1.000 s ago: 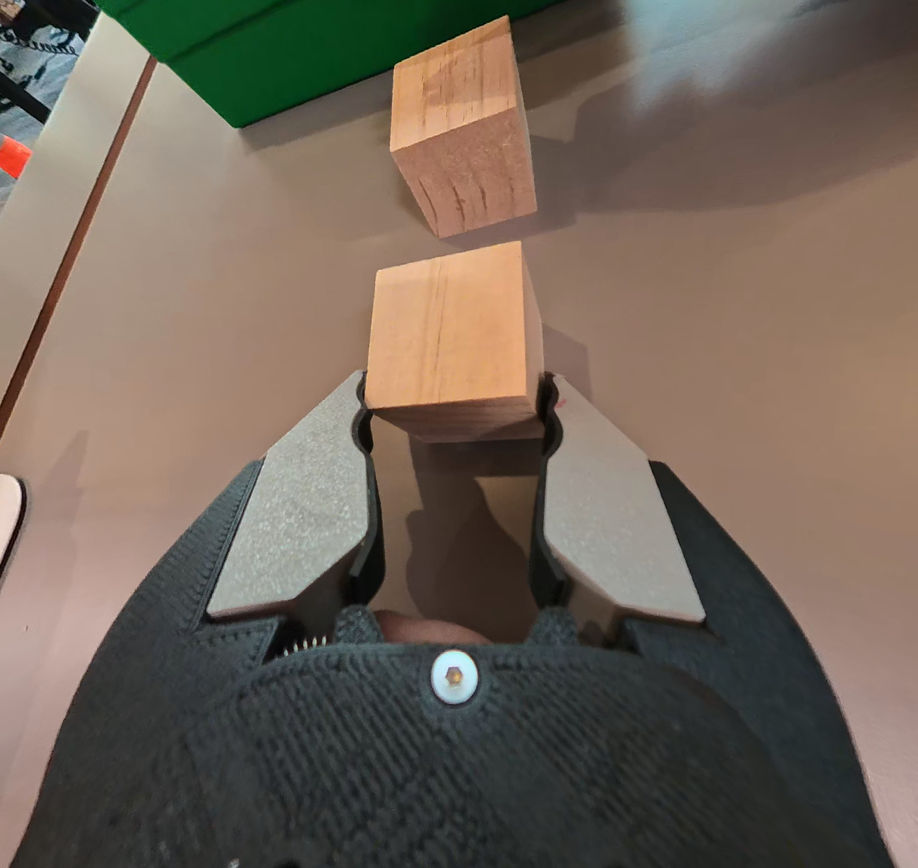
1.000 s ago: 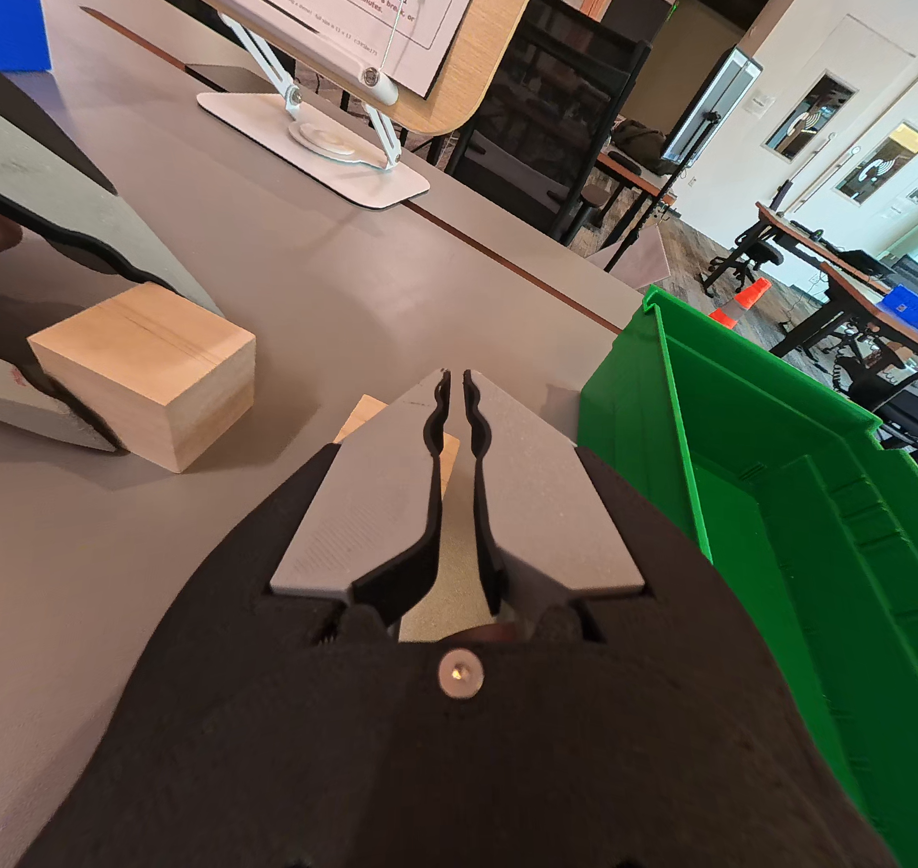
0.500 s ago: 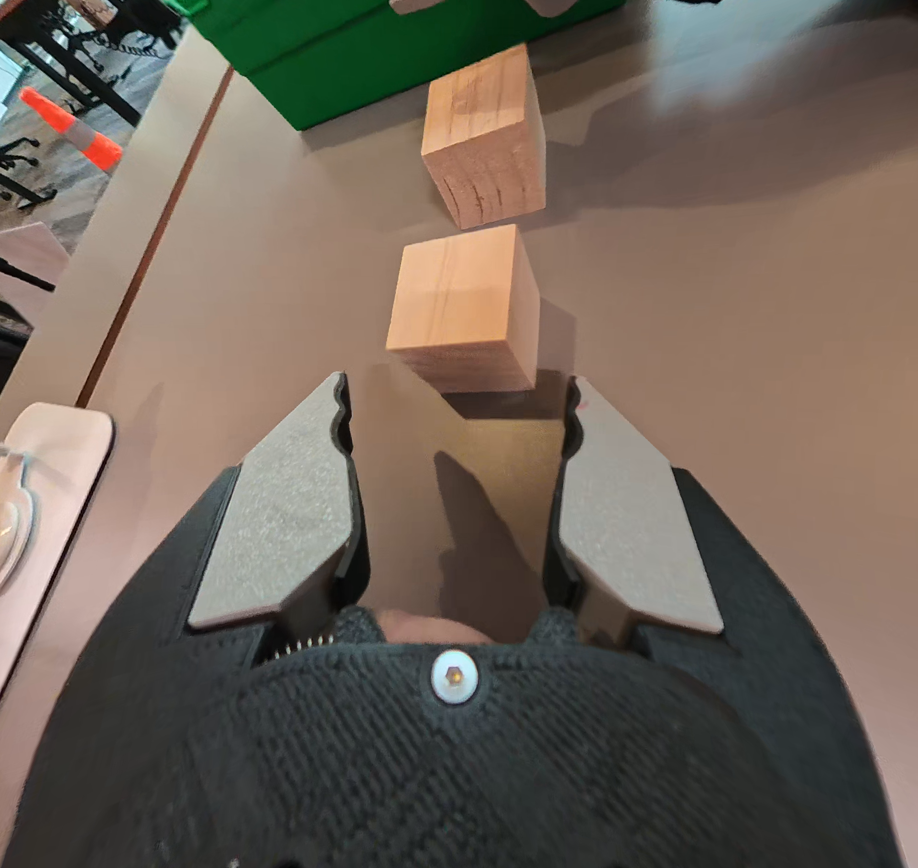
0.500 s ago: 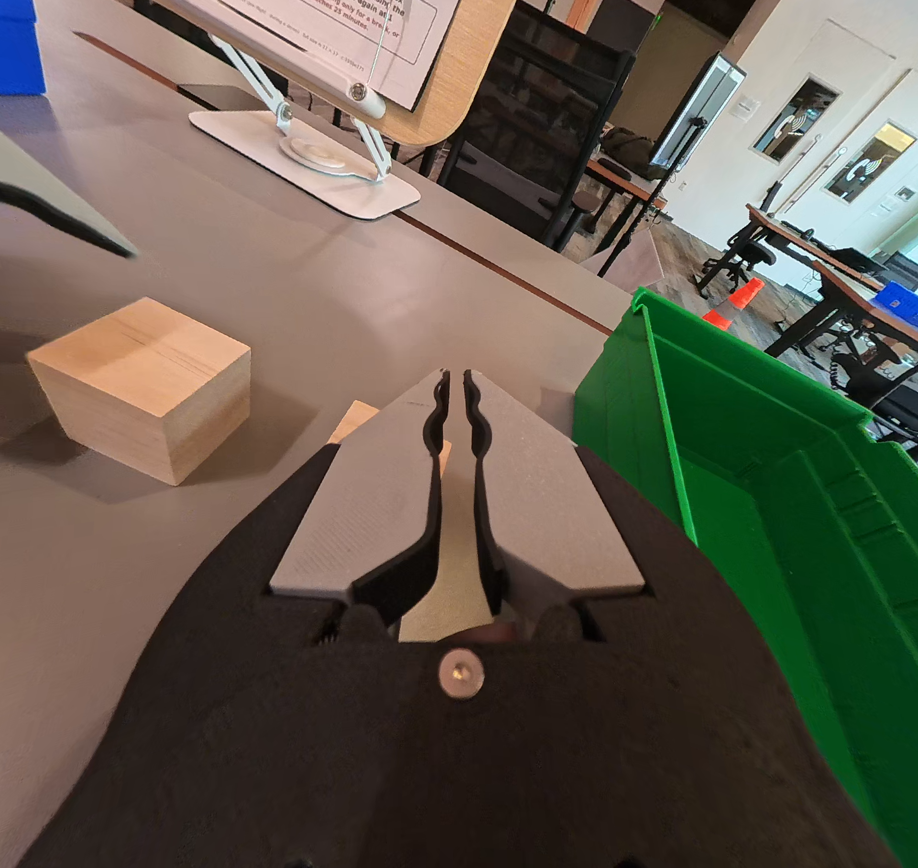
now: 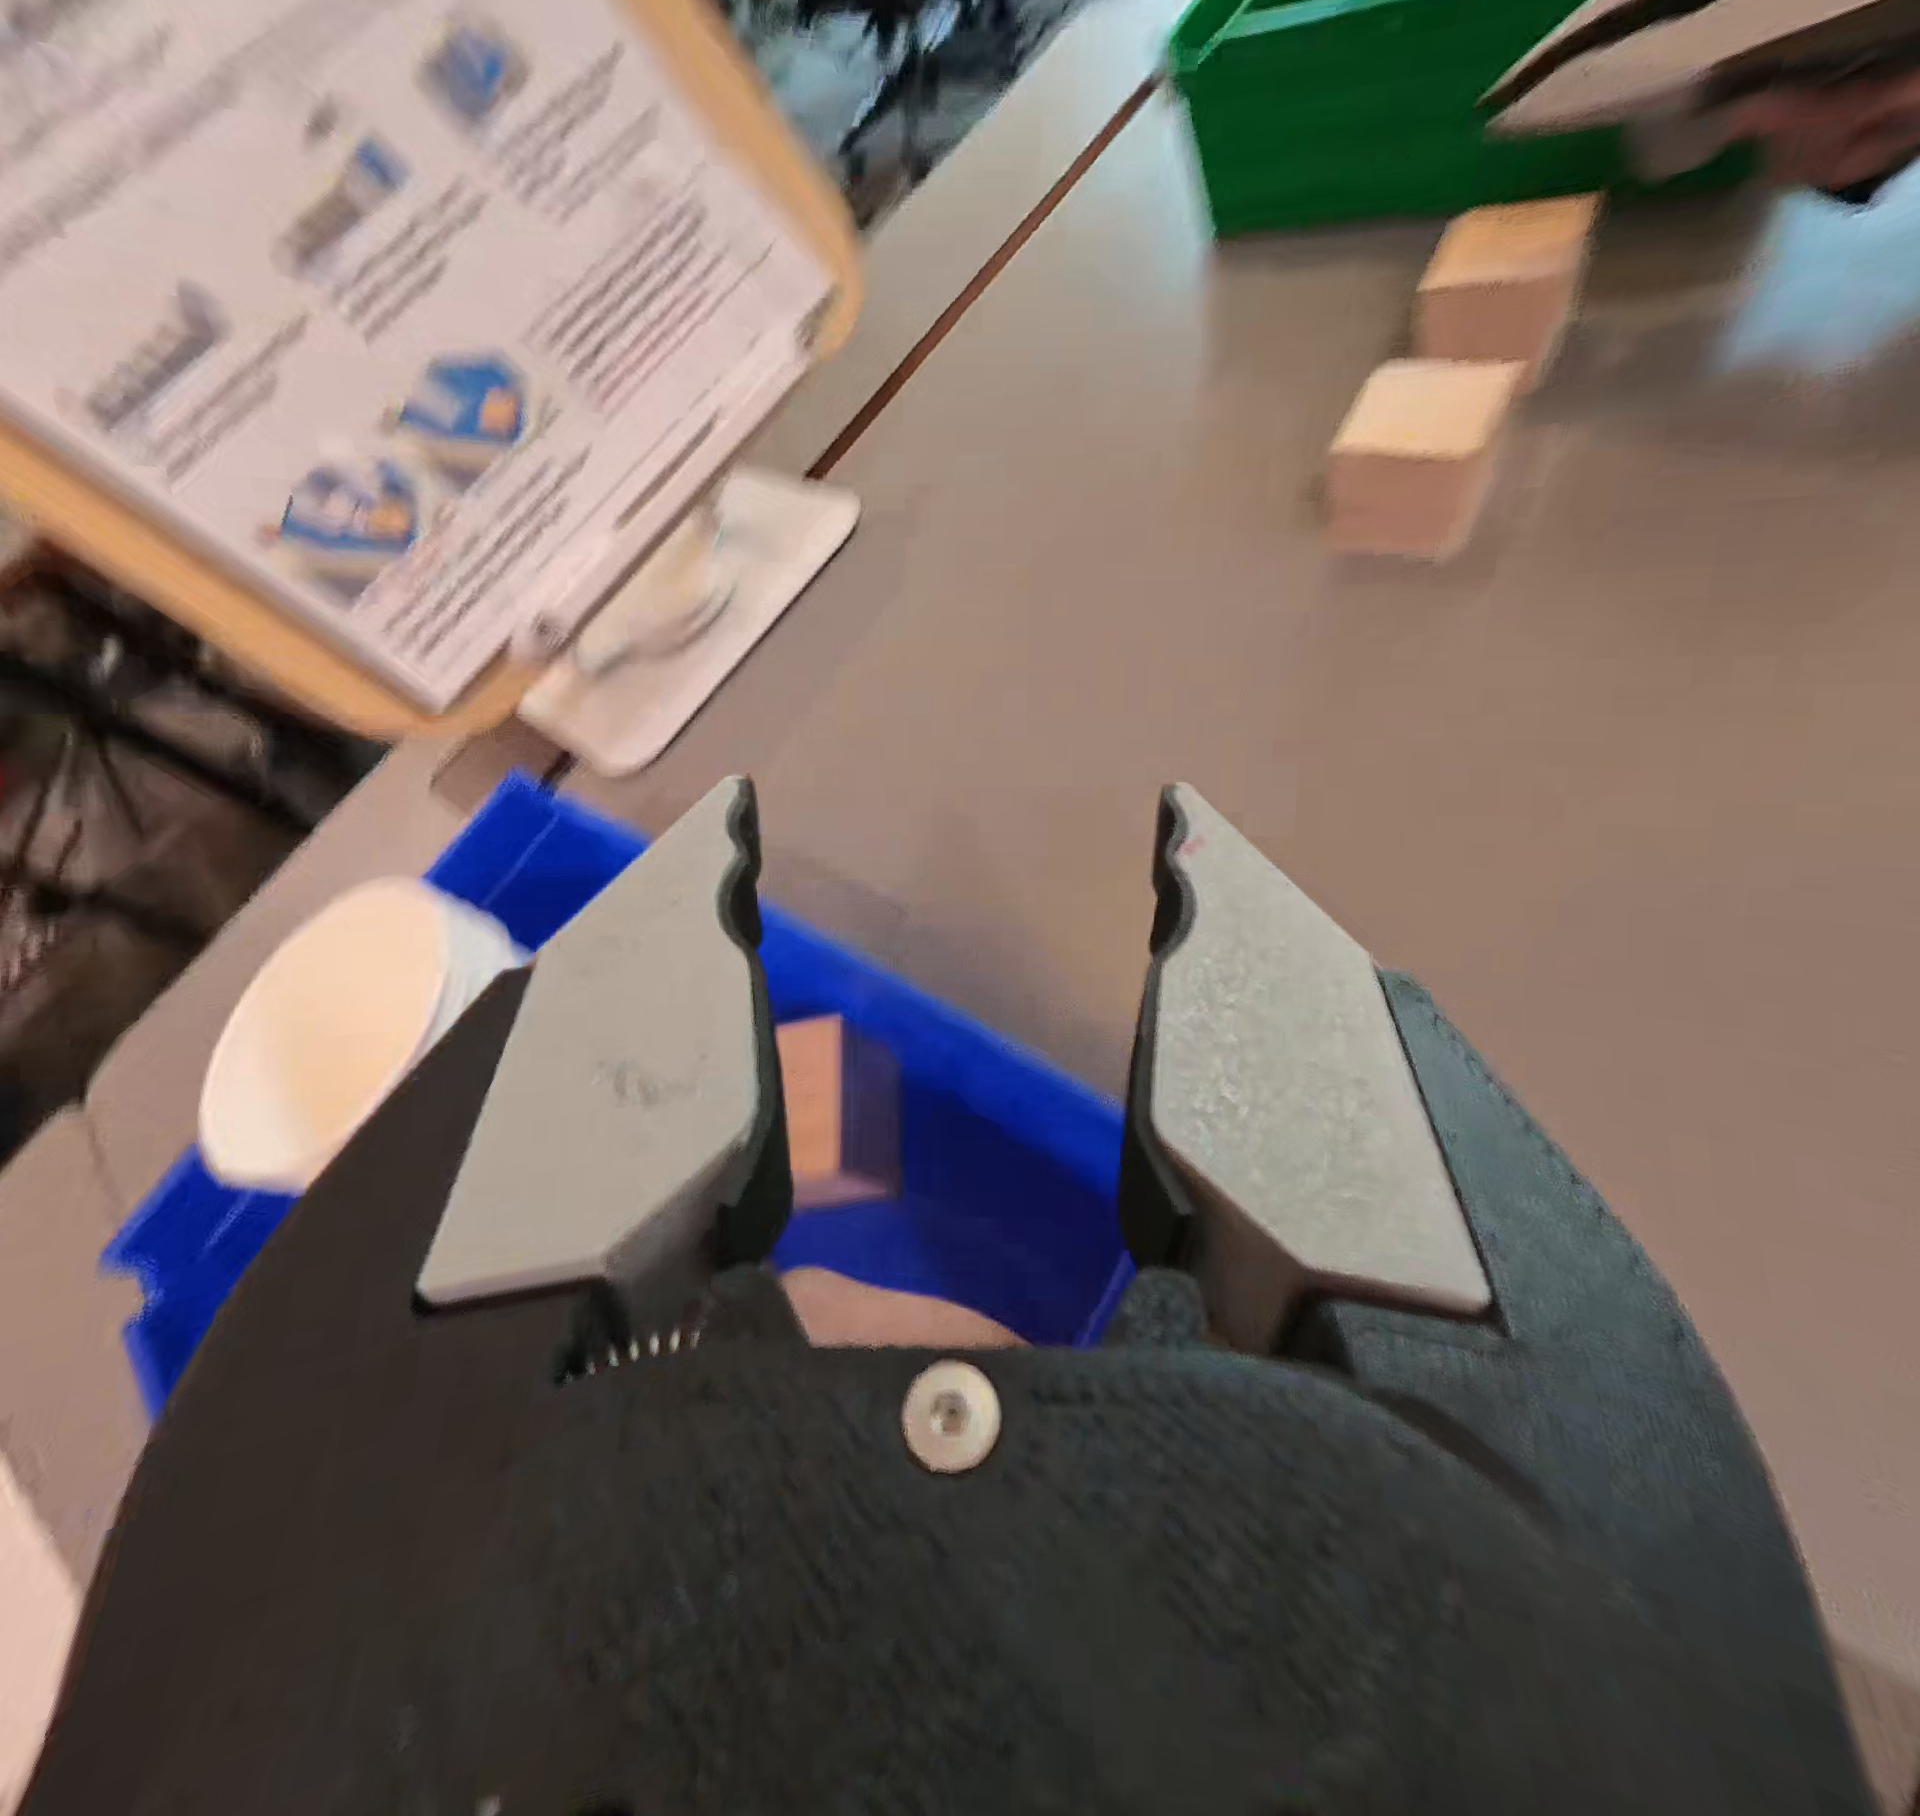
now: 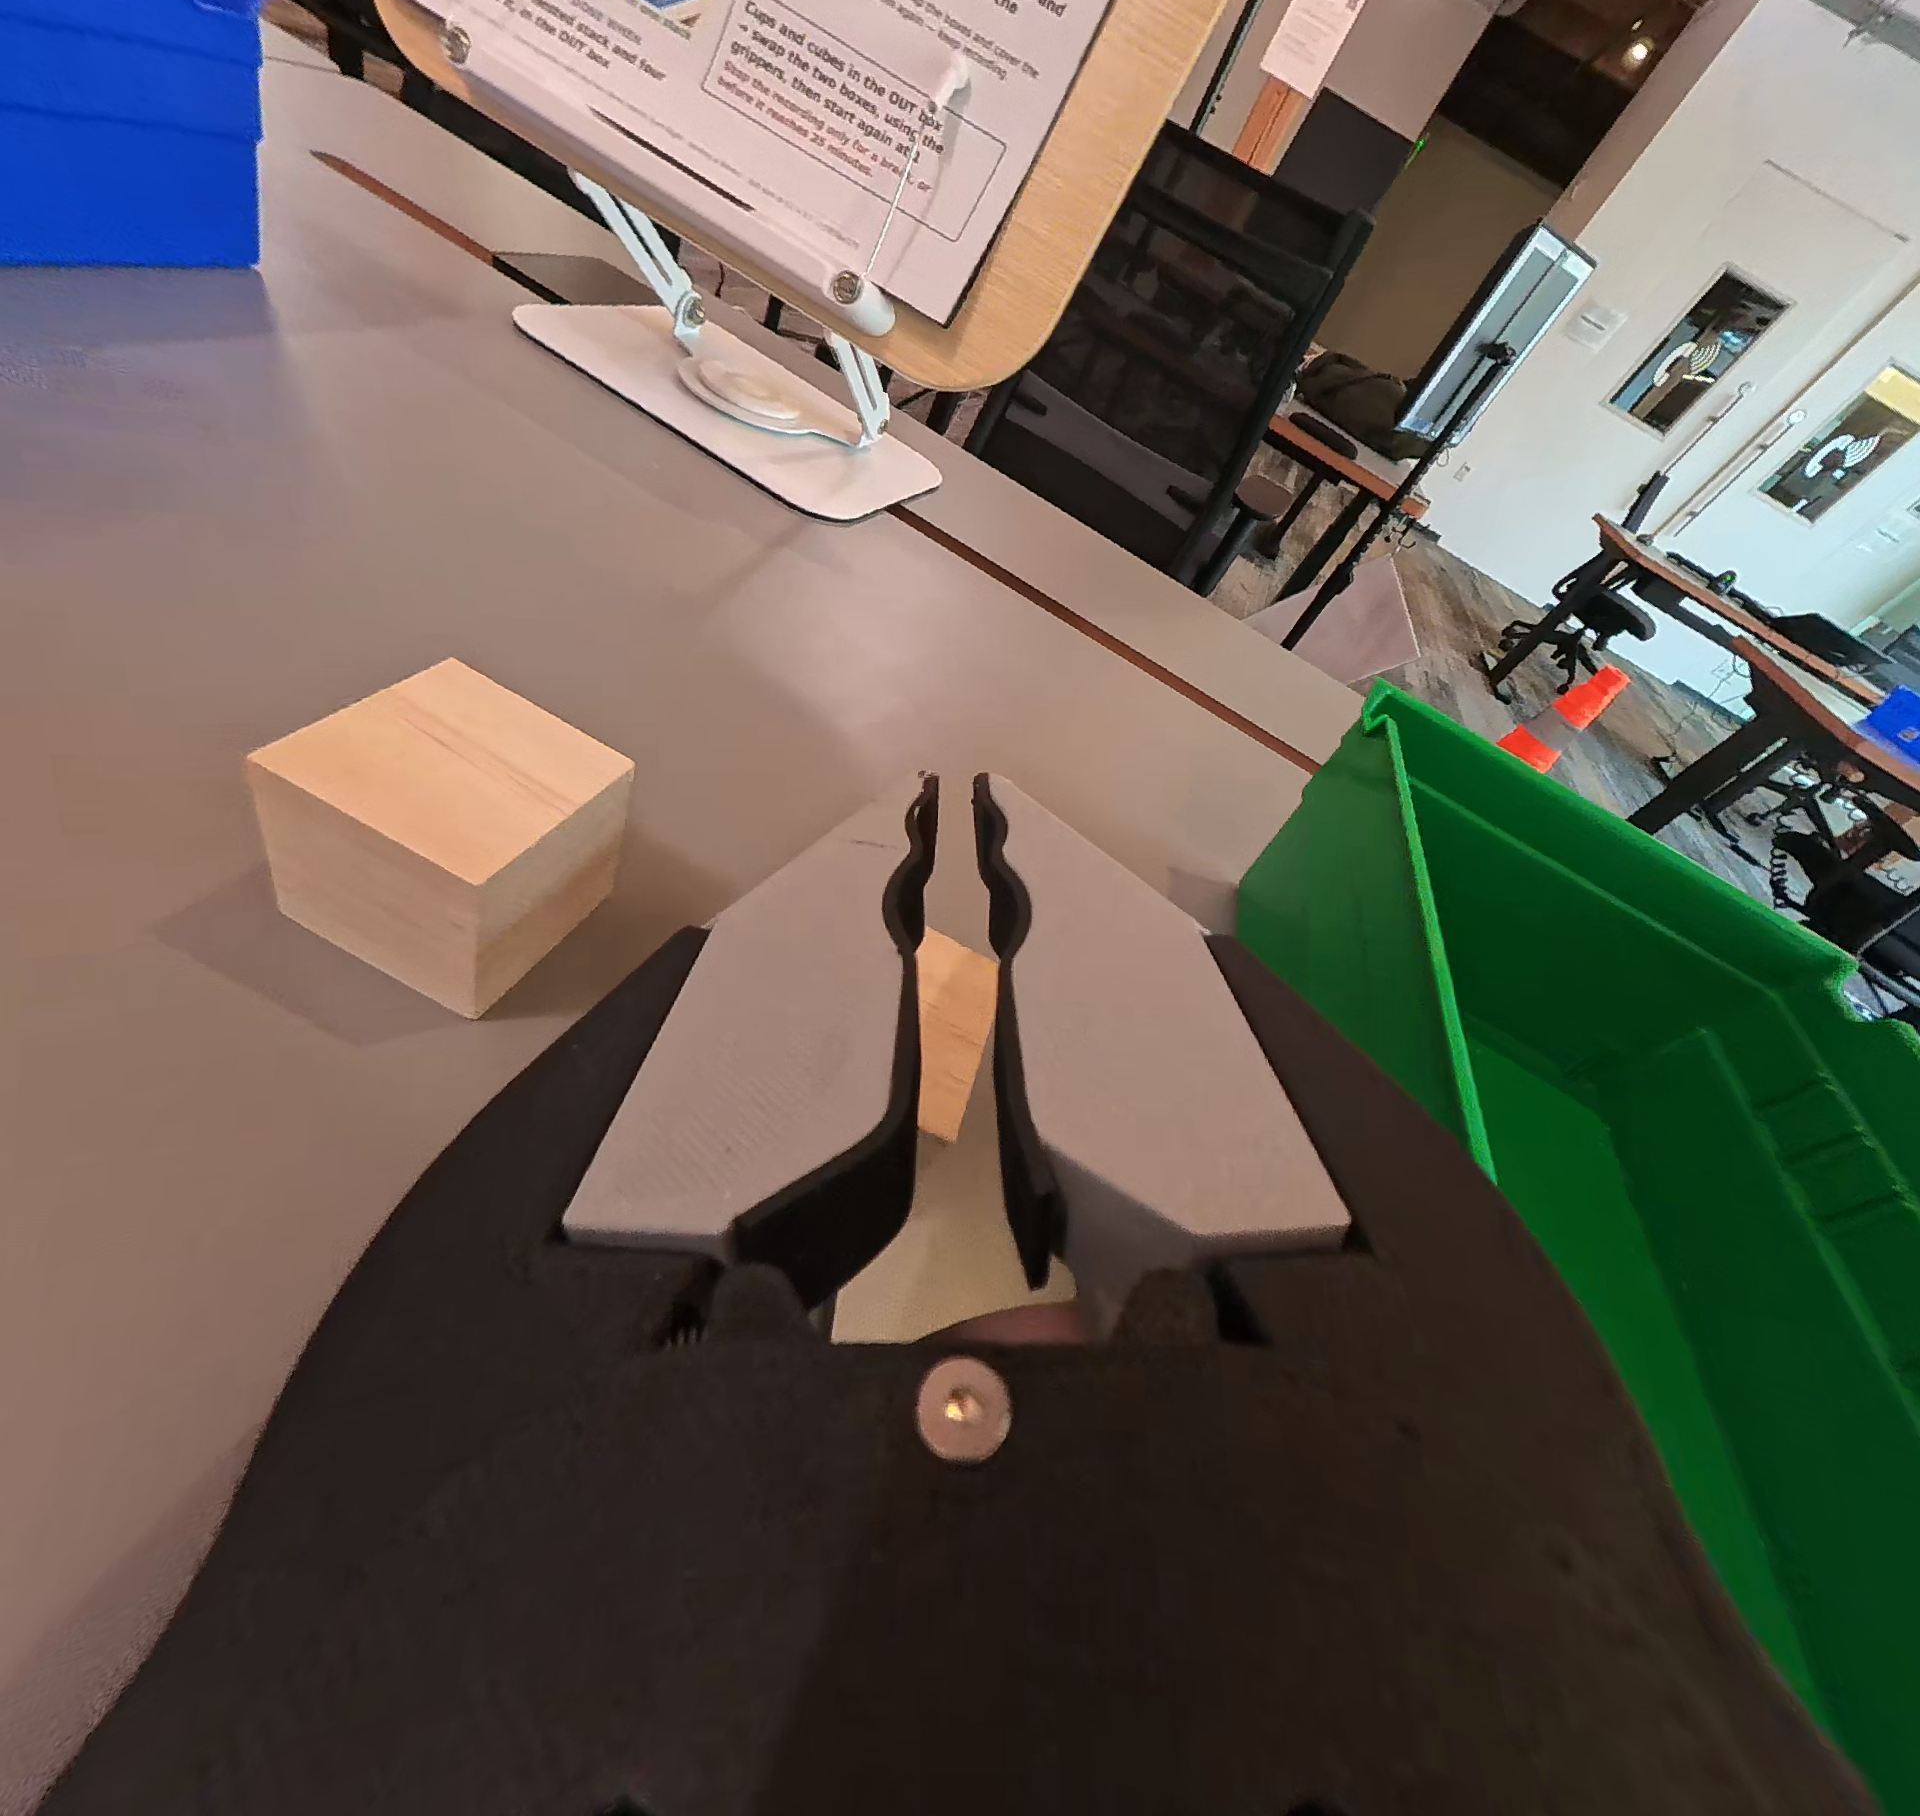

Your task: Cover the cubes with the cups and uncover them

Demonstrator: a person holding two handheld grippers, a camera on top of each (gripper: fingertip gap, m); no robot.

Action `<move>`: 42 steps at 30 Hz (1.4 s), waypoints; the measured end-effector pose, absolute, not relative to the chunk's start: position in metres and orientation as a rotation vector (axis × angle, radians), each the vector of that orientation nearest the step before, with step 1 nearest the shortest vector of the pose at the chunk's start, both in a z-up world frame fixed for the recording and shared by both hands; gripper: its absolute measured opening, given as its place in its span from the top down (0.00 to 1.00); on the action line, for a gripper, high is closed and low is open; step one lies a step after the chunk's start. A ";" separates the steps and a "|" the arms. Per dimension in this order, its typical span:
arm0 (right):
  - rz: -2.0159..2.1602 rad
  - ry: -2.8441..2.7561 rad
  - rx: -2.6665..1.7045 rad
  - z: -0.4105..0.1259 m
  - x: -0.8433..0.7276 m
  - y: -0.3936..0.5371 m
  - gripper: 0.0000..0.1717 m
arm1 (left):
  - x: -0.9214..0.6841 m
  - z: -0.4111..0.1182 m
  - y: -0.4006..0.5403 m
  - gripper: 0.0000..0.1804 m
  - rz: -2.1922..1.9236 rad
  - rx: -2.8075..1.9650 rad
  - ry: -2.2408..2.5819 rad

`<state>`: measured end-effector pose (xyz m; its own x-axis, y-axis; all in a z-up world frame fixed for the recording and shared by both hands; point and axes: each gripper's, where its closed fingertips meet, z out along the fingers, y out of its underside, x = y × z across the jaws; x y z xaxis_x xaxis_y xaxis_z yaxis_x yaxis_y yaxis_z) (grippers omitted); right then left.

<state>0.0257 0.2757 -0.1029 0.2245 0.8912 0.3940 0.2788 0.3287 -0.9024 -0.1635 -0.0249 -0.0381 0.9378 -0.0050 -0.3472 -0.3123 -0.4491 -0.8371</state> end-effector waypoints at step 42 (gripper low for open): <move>0.605 -1.318 -1.208 -0.104 0.026 0.276 0.98 | -0.296 -0.048 -0.054 0.66 0.895 -2.312 -0.180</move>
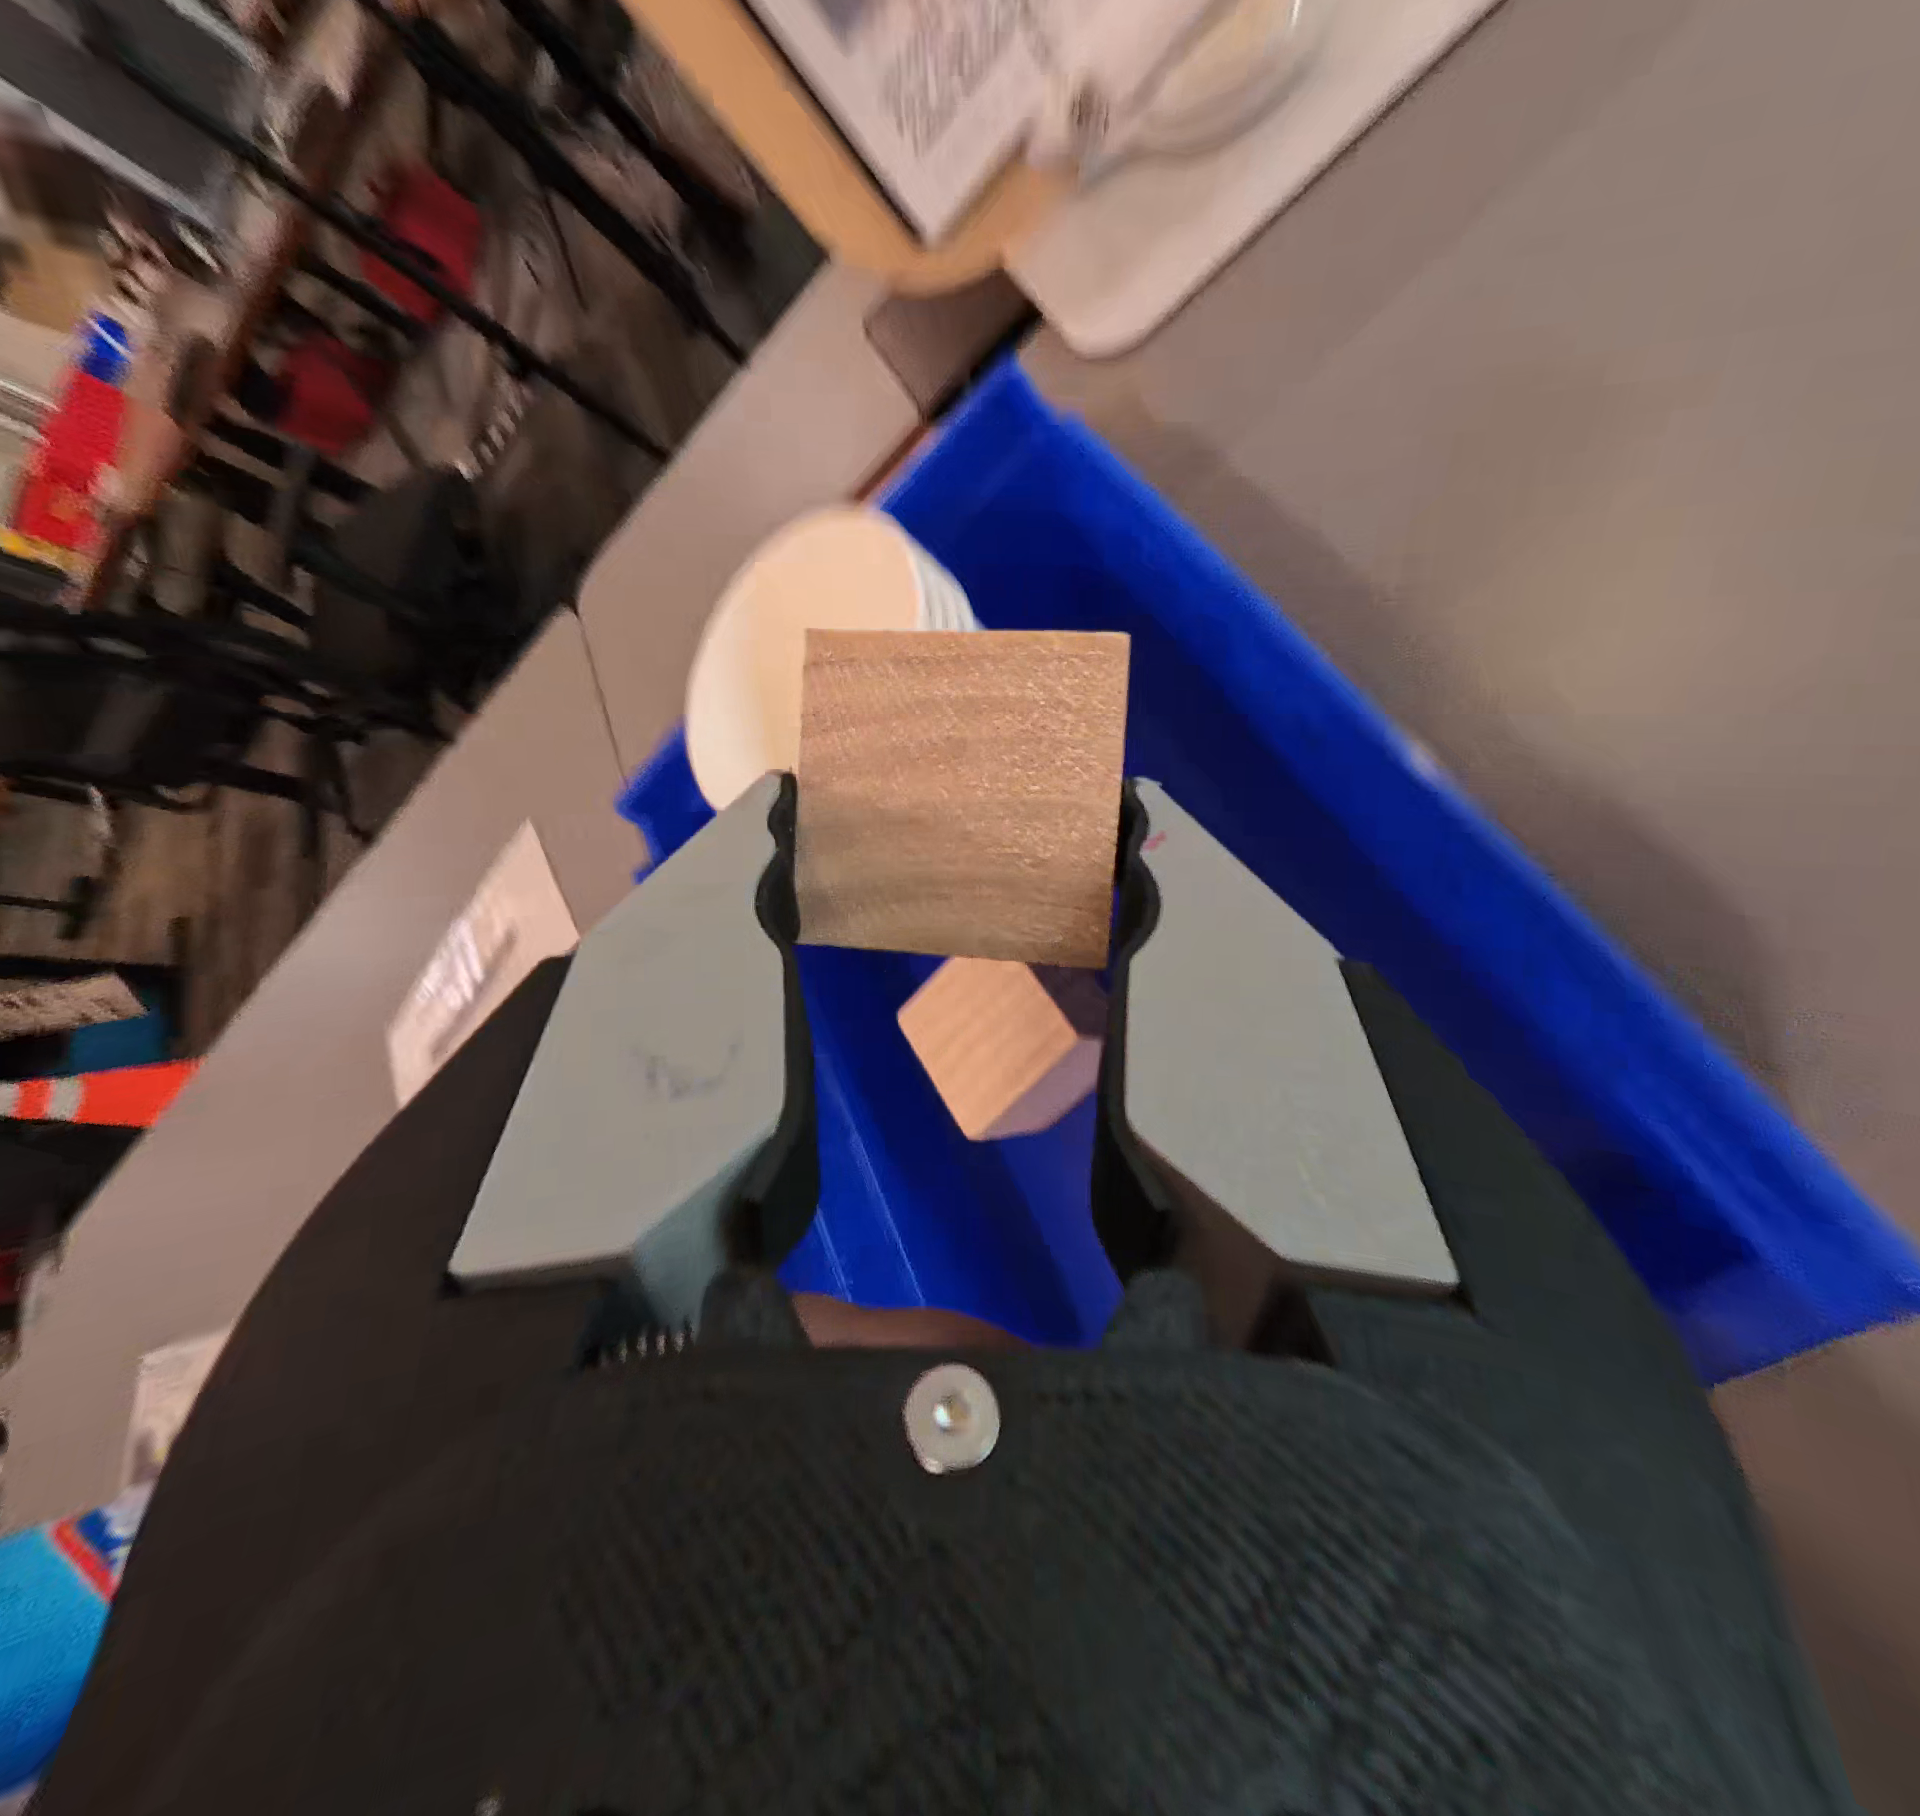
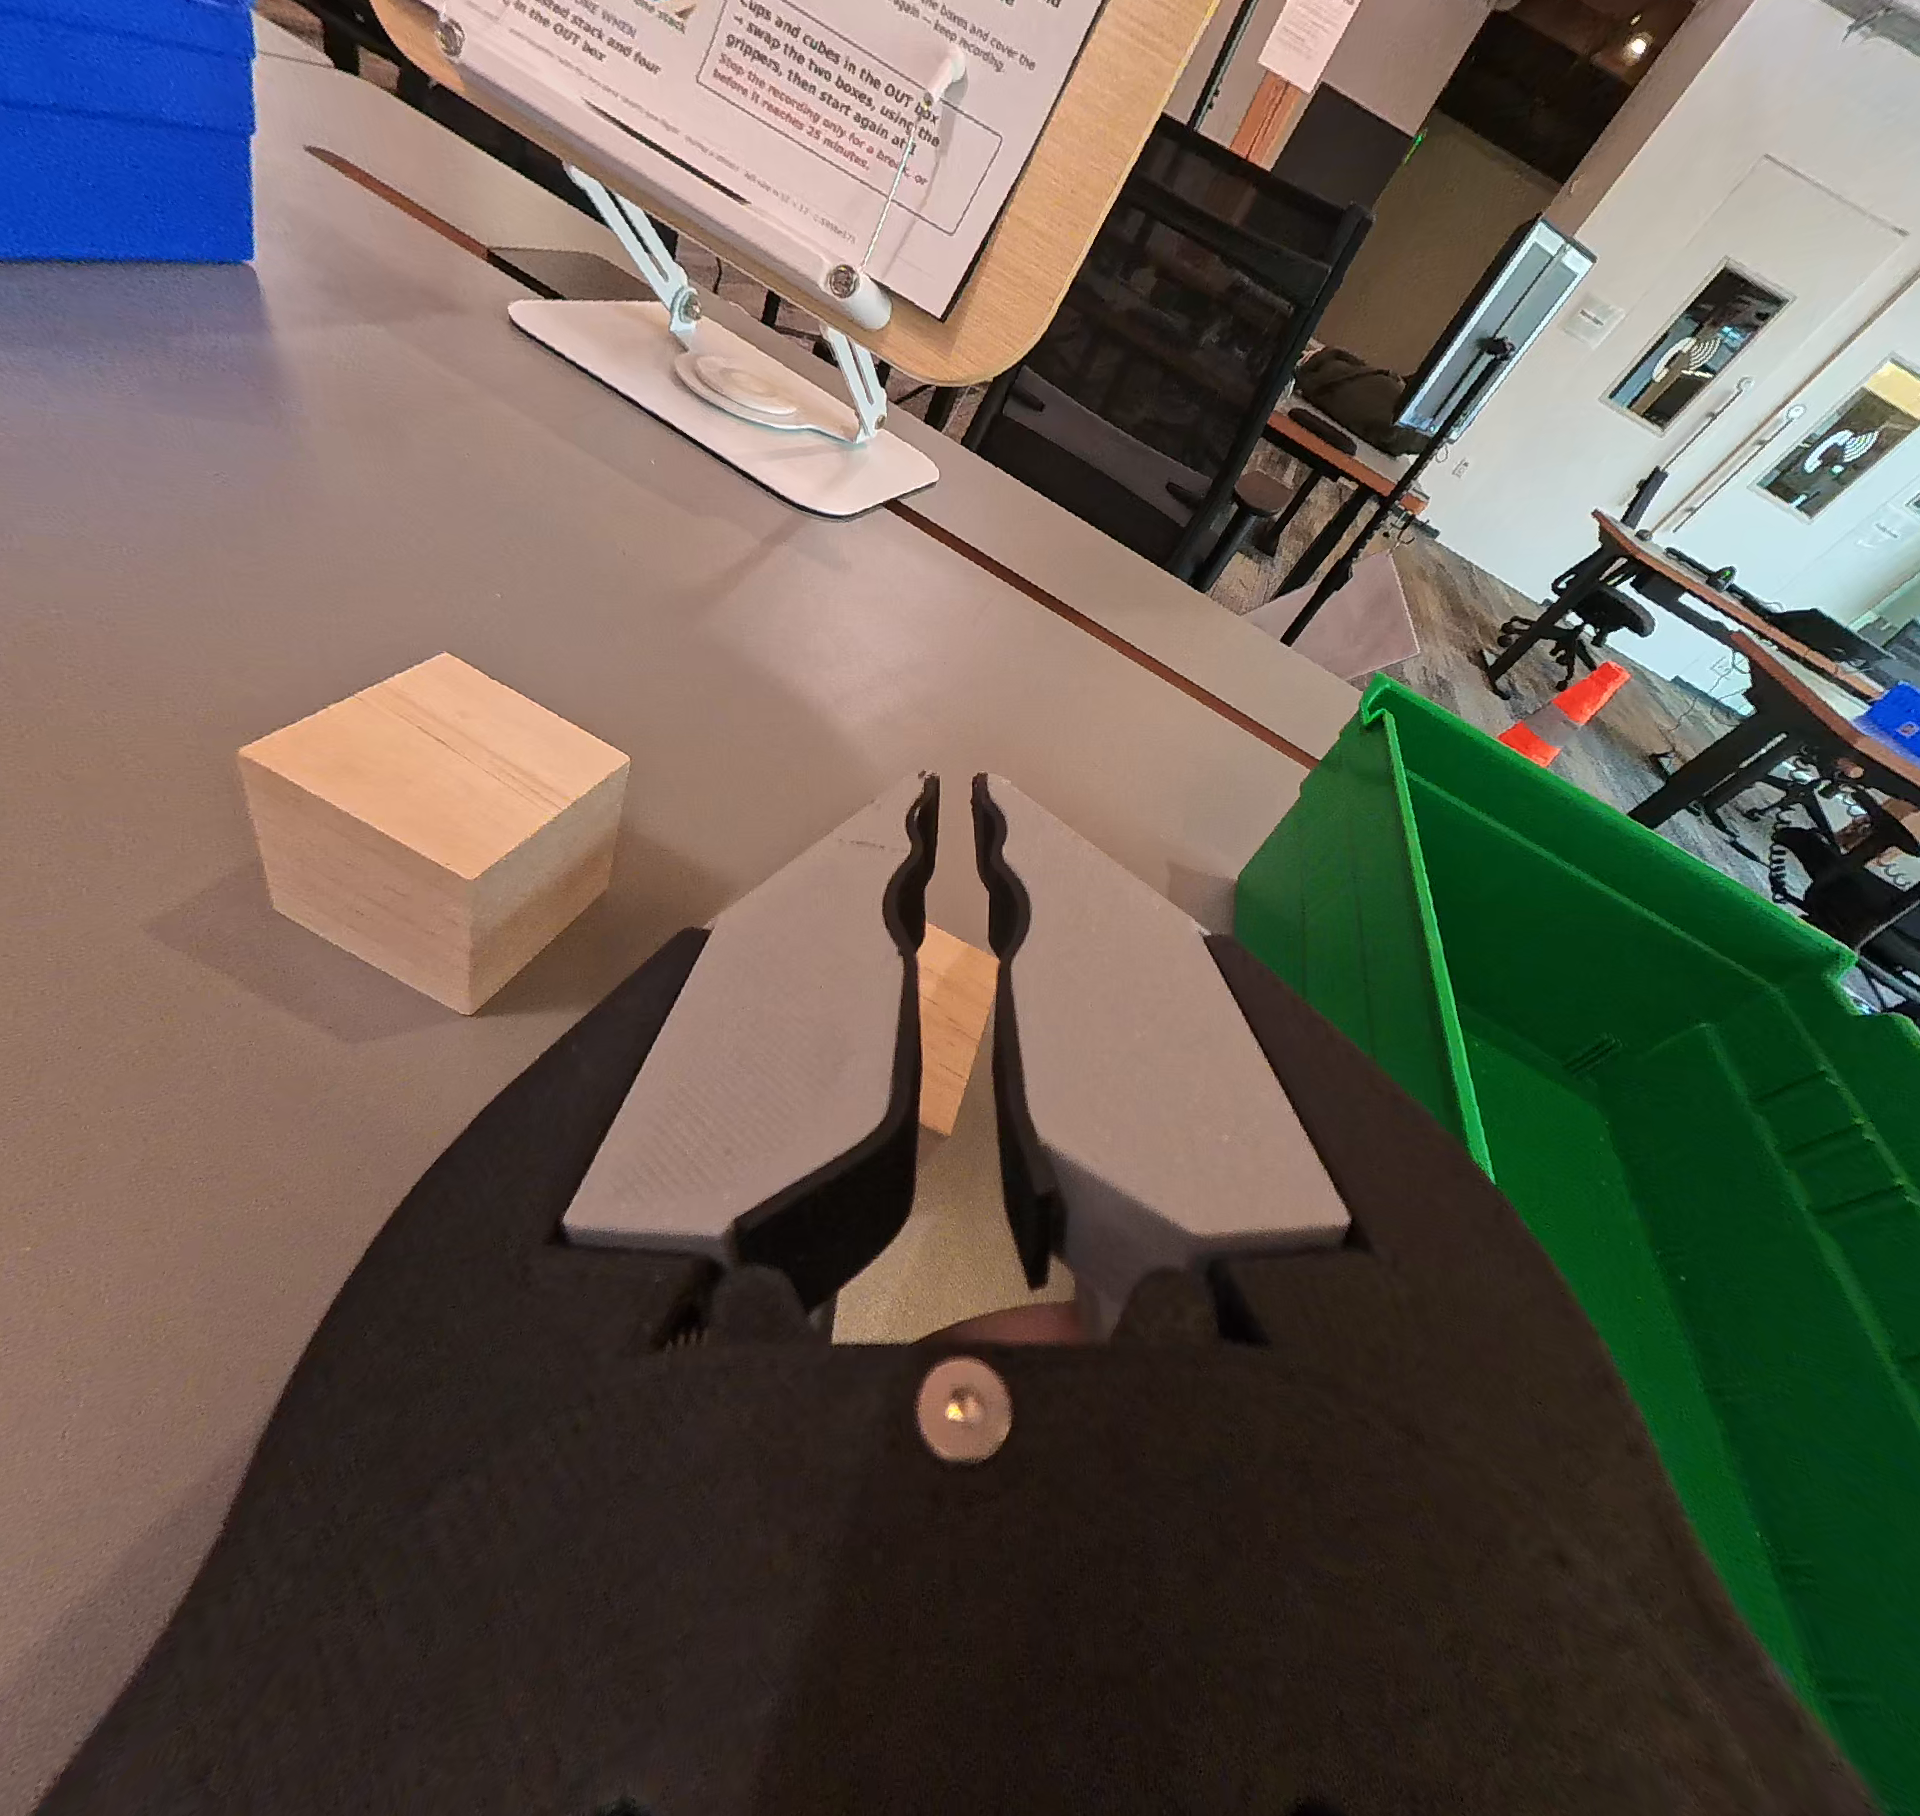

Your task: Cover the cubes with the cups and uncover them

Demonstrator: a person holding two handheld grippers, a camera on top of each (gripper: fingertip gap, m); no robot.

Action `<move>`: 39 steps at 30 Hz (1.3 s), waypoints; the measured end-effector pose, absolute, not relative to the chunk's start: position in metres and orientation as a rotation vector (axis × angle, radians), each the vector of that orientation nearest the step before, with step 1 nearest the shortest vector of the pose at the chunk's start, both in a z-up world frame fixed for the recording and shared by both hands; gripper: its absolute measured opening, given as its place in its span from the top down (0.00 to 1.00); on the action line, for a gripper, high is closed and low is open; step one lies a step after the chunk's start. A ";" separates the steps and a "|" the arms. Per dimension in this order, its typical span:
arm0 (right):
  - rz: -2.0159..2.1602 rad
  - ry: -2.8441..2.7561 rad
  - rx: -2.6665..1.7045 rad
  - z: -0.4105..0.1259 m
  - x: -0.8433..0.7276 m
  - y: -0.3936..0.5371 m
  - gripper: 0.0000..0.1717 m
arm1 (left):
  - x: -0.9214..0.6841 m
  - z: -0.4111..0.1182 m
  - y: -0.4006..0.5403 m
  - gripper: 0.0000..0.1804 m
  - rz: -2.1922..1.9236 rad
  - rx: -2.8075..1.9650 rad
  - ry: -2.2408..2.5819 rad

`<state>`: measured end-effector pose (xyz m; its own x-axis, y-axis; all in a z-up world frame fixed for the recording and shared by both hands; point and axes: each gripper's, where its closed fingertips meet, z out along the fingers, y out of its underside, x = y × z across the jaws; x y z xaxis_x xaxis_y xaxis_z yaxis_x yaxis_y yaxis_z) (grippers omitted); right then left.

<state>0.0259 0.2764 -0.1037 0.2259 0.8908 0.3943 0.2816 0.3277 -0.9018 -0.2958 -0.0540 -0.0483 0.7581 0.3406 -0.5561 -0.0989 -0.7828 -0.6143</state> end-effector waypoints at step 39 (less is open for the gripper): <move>0.605 -1.341 -1.181 -0.104 0.026 0.270 0.98 | -0.078 -0.185 0.100 0.61 0.398 -2.480 0.747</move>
<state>0.0255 0.2697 -0.1044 0.2032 0.8879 0.4127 0.2780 0.3519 -0.8938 -0.0778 0.0995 -0.1853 0.8050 -0.4283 -0.4104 -0.5796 -0.7152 -0.3905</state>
